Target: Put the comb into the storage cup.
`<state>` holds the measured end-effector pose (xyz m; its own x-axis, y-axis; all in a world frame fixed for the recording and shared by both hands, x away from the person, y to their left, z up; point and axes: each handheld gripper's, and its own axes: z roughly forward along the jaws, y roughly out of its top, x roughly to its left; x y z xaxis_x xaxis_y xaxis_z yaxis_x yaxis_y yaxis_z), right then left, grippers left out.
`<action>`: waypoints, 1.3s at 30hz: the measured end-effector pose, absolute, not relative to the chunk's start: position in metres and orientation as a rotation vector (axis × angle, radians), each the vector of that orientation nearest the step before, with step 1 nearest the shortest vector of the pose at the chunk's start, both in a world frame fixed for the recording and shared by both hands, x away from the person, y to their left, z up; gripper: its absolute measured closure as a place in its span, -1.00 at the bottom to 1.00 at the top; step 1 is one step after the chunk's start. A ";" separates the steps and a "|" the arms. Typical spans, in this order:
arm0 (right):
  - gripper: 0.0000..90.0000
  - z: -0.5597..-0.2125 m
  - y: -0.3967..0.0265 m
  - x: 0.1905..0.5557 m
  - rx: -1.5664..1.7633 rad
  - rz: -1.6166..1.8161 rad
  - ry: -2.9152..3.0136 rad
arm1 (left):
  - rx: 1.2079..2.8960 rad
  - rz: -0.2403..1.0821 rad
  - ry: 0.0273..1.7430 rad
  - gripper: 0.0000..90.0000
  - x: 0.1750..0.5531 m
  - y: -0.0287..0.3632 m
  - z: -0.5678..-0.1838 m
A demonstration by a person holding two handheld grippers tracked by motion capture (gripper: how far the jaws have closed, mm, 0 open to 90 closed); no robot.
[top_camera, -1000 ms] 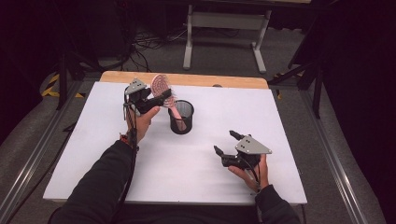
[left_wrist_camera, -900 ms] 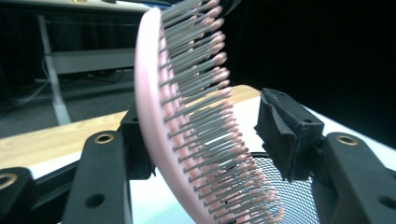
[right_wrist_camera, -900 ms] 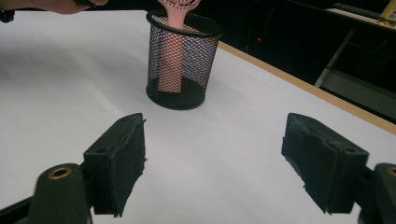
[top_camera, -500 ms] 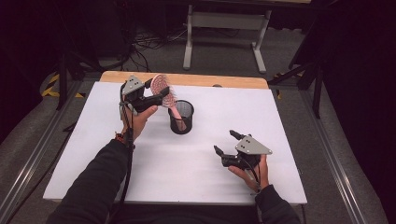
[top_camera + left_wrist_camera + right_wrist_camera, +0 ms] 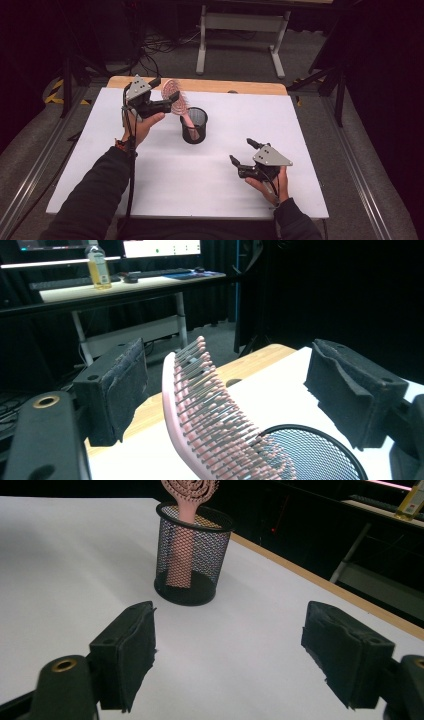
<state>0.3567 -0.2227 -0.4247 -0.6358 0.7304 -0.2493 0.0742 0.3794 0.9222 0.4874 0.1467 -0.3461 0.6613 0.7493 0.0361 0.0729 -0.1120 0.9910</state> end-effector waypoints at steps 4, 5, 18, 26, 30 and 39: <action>-0.51 -0.422 -0.225 0.357 0.702 1.292 1.972 | 1.635 0.667 0.670 -0.67 0.486 0.147 -0.341; -0.51 -0.421 -0.226 0.357 0.700 1.291 1.967 | 1.640 0.671 0.660 -0.69 0.484 0.147 -0.340; -0.53 -0.420 -0.224 0.357 0.708 1.304 1.934 | 1.619 0.697 0.626 -0.82 0.463 0.161 -0.334; -0.56 -0.419 -0.226 0.356 0.709 1.305 1.918 | 1.641 0.701 0.593 -0.86 0.452 0.166 -0.340; -0.64 -0.420 -0.225 0.356 0.711 1.295 1.920 | 1.641 0.697 0.562 -0.89 0.446 0.170 -0.339; -0.73 -0.418 -0.223 0.354 0.701 1.288 1.905 | 1.692 0.693 0.519 -0.91 0.435 0.174 -0.339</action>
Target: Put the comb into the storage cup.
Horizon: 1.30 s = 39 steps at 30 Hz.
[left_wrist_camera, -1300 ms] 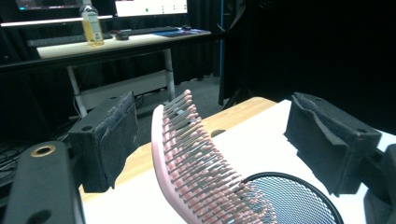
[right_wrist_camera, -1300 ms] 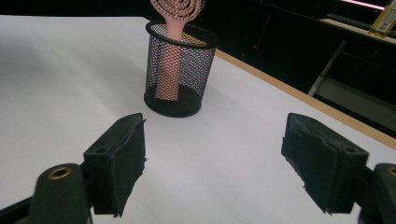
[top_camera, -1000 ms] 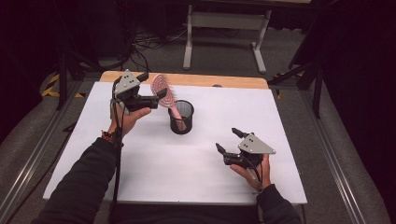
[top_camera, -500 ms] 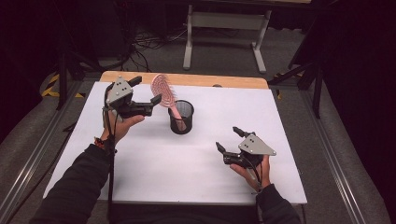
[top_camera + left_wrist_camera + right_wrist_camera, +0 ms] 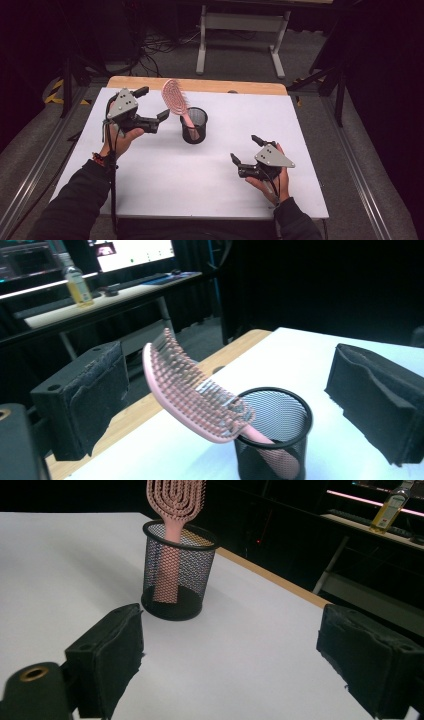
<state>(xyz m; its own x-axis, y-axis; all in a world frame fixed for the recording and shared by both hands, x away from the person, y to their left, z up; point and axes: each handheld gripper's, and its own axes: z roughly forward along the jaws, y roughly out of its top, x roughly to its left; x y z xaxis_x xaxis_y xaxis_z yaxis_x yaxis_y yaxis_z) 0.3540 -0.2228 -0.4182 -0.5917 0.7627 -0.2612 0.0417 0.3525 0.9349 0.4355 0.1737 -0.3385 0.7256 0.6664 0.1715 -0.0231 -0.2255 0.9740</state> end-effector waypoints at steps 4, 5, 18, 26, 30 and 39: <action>-0.80 -0.418 -0.223 0.353 0.703 1.293 1.898 | 1.713 0.691 0.502 -0.91 0.432 0.173 -0.339; -0.82 -0.417 -0.223 0.353 0.705 1.289 1.895 | 1.711 0.685 0.496 -0.91 0.431 0.172 -0.340; -0.86 -0.416 -0.222 0.350 0.697 1.273 1.897 | 1.761 0.696 0.424 -0.85 0.411 0.167 -0.348; -0.86 -0.415 -0.221 0.347 0.686 1.264 1.898 | 1.778 0.694 0.398 -0.84 0.399 0.171 -0.356; -0.86 -0.415 -0.220 0.347 0.680 1.262 1.906 | 1.781 0.690 0.393 -0.85 0.395 0.174 -0.359; -0.85 -0.417 -0.219 0.345 0.675 1.244 1.915 | 1.792 0.710 0.375 -0.84 0.383 0.185 -0.365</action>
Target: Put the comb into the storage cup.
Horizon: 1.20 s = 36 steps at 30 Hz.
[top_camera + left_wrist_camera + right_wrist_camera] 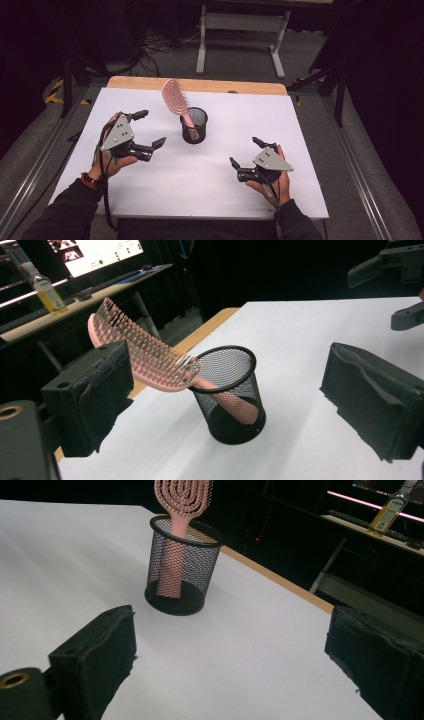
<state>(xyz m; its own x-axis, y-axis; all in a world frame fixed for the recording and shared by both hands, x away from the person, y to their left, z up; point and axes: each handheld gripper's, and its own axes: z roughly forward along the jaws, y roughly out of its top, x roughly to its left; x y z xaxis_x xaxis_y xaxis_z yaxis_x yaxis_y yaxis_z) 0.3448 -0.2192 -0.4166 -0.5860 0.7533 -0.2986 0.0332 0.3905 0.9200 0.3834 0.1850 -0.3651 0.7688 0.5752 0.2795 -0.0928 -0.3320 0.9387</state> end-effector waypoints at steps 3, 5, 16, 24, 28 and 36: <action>-0.85 -0.417 -0.220 0.343 0.675 1.241 1.916 | 1.802 0.713 0.376 -0.84 0.381 0.189 -0.367; -0.85 -0.417 -0.220 0.342 0.676 1.239 1.916 | 1.814 0.719 0.375 -0.84 0.380 0.191 -0.369; -0.84 -0.418 -0.224 0.338 0.681 1.229 1.917 | 1.860 0.691 0.387 -0.88 0.375 0.198 -0.383; -0.83 -0.418 -0.227 0.336 0.684 1.227 1.912 | 1.883 0.680 0.408 -0.89 0.370 0.204 -0.397; -0.82 -0.419 -0.228 0.335 0.684 1.220 1.907 | 1.885 0.679 0.418 -0.88 0.367 0.207 -0.403; -0.82 -0.419 -0.230 0.331 0.684 1.211 1.899 | 1.903 0.695 0.413 -0.87 0.362 0.210 -0.418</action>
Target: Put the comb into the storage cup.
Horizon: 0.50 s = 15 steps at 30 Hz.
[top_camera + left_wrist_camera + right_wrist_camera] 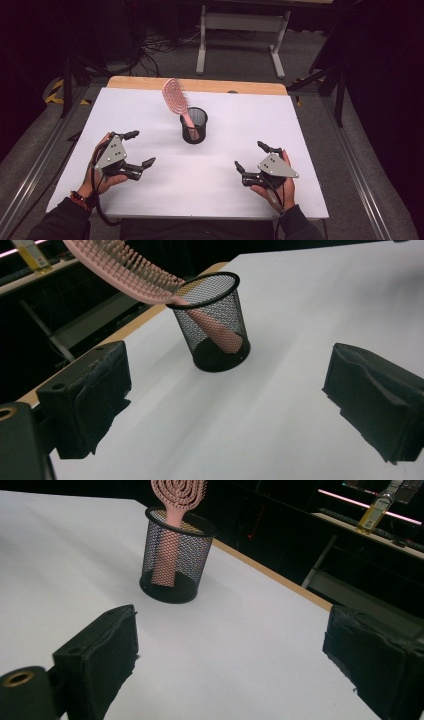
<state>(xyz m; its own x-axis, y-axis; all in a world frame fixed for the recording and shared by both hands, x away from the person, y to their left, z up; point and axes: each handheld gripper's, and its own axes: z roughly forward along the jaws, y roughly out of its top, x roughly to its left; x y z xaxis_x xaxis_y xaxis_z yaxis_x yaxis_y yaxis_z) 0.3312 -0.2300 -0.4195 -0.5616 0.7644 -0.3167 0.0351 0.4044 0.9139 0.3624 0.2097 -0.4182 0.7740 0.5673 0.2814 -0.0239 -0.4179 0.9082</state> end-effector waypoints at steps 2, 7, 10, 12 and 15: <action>-0.82 -0.419 -0.231 0.330 0.685 1.215 1.896 | 1.915 0.701 0.411 -0.86 0.360 0.209 -0.424; -0.82 -0.421 -0.232 0.329 0.685 1.211 1.900 | 1.931 0.712 0.401 -0.85 0.357 0.209 -0.433; -0.82 -0.422 -0.233 0.328 0.684 1.210 1.905 | 1.934 0.693 0.405 -0.86 0.355 0.211 -0.437; -0.82 -0.424 -0.233 0.328 0.685 1.207 1.911 | 1.934 0.686 0.410 -0.86 0.354 0.213 -0.439; -0.82 -0.427 -0.234 0.326 0.691 1.209 1.906 | 1.927 0.671 0.421 -0.86 0.352 0.217 -0.444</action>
<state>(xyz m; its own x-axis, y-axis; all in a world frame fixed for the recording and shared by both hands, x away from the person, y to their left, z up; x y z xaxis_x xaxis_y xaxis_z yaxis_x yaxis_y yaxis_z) 0.3264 -0.2340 -0.4269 -0.5638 0.7646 -0.3121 0.0433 0.4048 0.9134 0.3519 0.2173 -0.4442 0.7844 0.5594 0.2680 -0.0018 -0.4299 0.9029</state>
